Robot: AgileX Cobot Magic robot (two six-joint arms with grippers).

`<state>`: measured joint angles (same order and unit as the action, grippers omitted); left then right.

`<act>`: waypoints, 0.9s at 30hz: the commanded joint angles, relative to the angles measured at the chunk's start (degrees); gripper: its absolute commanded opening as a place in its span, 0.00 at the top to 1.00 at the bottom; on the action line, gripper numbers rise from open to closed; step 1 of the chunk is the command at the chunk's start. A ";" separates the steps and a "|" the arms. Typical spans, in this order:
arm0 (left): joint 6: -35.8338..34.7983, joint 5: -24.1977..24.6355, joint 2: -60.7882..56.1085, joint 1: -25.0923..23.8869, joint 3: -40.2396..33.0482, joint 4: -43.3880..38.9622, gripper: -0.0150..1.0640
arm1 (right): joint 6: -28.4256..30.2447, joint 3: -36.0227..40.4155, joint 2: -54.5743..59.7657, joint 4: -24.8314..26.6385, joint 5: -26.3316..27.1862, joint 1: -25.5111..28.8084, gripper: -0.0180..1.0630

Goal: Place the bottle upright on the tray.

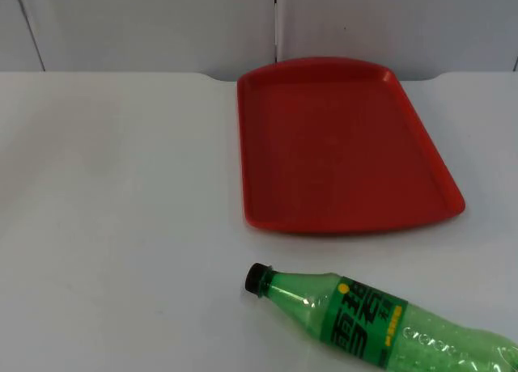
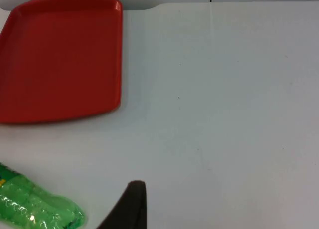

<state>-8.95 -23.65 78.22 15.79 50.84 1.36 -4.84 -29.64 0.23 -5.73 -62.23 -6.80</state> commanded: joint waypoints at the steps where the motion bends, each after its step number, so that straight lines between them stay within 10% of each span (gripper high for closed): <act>1: -0.51 -10.11 -0.38 0.32 -3.29 -2.43 0.99 | 0.27 0.15 -0.23 -0.13 0.40 0.35 0.01; 19: 0.15 -10.57 0.78 0.32 -4.41 -14.06 0.99 | 0.27 0.15 -0.23 -0.13 0.40 0.35 0.01; 27: 0.15 -23.02 7.39 0.32 -4.41 -14.06 0.99 | 0.27 0.15 -0.23 -0.13 0.40 0.35 0.01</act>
<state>-8.58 -41.39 83.18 15.79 46.56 -12.42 -4.84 -29.64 0.23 -5.73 -62.23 -6.80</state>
